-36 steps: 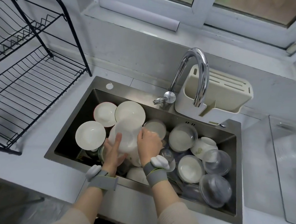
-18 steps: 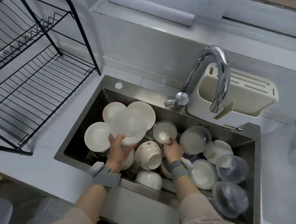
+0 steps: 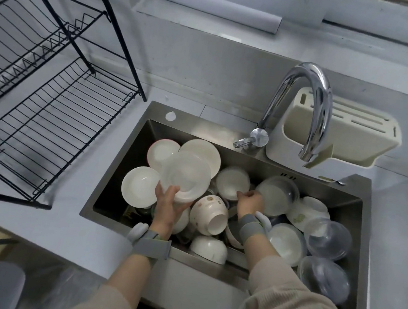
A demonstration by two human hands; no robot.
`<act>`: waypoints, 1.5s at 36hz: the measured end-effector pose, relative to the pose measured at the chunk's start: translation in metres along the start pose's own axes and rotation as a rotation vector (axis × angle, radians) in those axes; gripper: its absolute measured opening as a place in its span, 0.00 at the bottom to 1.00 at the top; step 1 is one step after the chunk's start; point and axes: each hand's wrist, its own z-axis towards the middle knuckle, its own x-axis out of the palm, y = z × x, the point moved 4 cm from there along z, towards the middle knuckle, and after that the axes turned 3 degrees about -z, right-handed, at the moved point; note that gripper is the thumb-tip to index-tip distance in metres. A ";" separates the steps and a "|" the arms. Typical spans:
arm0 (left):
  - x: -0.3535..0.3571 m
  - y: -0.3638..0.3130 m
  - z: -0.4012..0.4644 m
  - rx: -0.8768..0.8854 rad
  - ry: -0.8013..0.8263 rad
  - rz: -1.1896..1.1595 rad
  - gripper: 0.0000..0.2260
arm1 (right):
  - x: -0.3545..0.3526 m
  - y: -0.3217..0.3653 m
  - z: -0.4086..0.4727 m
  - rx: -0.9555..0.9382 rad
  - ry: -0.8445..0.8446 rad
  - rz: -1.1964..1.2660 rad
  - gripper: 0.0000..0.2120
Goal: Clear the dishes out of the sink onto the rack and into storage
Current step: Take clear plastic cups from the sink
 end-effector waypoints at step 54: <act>-0.008 0.028 -0.031 0.038 -0.075 0.049 0.33 | -0.013 0.071 -0.087 -0.500 0.267 0.428 0.03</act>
